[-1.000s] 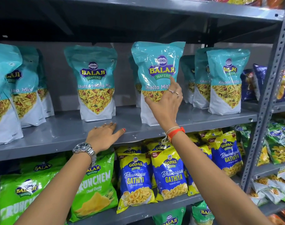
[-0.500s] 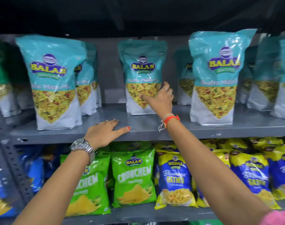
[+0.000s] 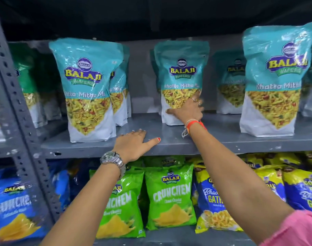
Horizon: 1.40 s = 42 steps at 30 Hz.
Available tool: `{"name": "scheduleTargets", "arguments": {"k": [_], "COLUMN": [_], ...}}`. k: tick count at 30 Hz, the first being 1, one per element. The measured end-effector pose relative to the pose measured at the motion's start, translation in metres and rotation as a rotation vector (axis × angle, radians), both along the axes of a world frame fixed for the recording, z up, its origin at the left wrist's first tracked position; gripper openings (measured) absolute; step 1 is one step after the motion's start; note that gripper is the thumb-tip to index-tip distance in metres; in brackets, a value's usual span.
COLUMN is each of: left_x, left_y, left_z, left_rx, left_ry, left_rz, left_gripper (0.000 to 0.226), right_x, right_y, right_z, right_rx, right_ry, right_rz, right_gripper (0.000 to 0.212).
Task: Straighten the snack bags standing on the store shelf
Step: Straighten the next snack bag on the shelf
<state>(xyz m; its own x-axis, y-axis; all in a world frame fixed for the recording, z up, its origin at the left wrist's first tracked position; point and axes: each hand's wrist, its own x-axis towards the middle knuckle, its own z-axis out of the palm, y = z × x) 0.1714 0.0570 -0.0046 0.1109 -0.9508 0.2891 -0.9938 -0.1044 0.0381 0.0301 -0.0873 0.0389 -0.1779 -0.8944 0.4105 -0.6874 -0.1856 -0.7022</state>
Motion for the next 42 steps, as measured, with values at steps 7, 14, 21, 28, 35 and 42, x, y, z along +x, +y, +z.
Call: {"name": "scheduleTargets", "arguments": {"k": [7,14,21,28,35,42], "left_x": [-0.002,-0.002,0.004,0.002,0.001,0.001], "left_y": [0.005,0.002,-0.004,-0.001,0.000,-0.002], "left_z": [0.000,-0.002,0.003,0.006,0.009,0.007], "left_rx": [-0.008,-0.002,0.066,0.100,0.126,0.135], "left_ry": [-0.005,-0.010,0.022,0.048,0.055,0.046], "left_rz": [-0.024,-0.015,0.024,0.039,0.038,0.021], "left_gripper": [0.078,0.080,0.083,0.102,0.100,0.102], "right_x": [-0.010,-0.017,-0.020,-0.038,-0.045,-0.046], "right_y": [0.025,0.053,0.080,0.113,0.134,0.142], "right_z": [0.002,-0.001,-0.006,-0.008,-0.009,-0.013], "right_rx": [-0.008,-0.039,-0.058,-0.074,-0.079,-0.123], "right_ry": [0.054,0.024,0.014,0.050,0.093,0.065], "right_rz": [-0.030,-0.076,-0.072,-0.096,-0.102,-0.085], "right_gripper": [0.133,0.136,0.135,0.138,0.138,0.137]}}
